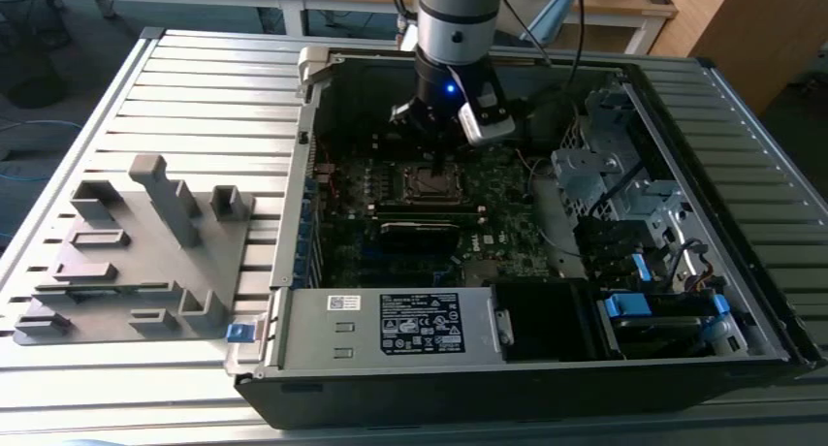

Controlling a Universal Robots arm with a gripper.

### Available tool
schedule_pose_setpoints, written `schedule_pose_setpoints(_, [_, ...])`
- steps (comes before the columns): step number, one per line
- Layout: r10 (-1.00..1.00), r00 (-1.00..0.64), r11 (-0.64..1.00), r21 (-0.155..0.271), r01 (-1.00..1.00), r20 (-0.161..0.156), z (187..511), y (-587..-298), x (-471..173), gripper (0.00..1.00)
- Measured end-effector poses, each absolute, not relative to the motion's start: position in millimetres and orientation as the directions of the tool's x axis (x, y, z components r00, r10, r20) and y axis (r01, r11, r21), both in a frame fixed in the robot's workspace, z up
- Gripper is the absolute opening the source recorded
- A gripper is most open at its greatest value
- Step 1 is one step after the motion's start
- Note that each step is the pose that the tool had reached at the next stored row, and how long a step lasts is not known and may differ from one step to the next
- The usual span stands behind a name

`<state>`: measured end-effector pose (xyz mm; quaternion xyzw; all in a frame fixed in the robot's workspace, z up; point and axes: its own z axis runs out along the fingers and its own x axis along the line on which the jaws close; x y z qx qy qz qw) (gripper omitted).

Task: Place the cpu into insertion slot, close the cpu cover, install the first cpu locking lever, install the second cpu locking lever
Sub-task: 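Install the second cpu locking lever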

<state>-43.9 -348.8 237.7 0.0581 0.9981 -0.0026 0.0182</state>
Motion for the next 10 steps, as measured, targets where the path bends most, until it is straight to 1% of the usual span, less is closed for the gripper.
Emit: schedule_pose_setpoints(10, [0.116,-0.993,0.993,-0.005,0.116,-0.037,237.7,-355.5,-43.9,0.11])
